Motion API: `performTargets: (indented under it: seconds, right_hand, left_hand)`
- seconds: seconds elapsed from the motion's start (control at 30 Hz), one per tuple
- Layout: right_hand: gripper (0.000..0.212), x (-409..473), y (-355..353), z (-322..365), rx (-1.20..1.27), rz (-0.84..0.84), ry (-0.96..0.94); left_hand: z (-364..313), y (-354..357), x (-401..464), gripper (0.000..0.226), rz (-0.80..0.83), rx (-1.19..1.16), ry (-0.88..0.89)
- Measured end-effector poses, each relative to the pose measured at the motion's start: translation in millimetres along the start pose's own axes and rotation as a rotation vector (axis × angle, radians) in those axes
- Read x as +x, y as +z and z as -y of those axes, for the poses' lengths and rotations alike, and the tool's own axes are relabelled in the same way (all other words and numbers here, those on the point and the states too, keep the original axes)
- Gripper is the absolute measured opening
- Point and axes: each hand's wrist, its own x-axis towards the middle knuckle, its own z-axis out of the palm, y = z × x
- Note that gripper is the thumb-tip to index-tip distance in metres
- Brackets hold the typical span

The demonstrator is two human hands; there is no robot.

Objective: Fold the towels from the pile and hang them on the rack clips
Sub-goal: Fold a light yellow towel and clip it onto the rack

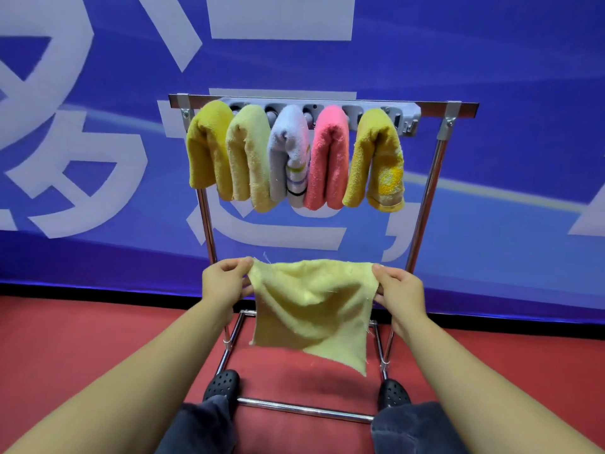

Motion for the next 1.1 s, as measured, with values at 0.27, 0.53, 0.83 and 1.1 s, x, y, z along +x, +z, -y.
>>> performTargets:
  seconds: [0.27,0.53,0.83,1.1]
  right_hand:
    - [0.014,-24,36,-1,-0.111,0.098,-0.079]
    - [0.009,-34,57,-3,-0.162,0.194,-0.122]
    - [0.009,-41,68,0,-0.203,0.244,-0.191]
    - [0.012,-40,67,2,-0.263,0.306,-0.263]
  left_hand:
    - [22,43,-26,0.014,0.173,0.011,0.0]
    - [25,65,-44,0.013,0.262,0.04,0.009]
    - [20,72,-52,0.01,0.231,-0.032,0.013]
    - [12,71,-52,0.03,0.296,-0.112,-0.094]
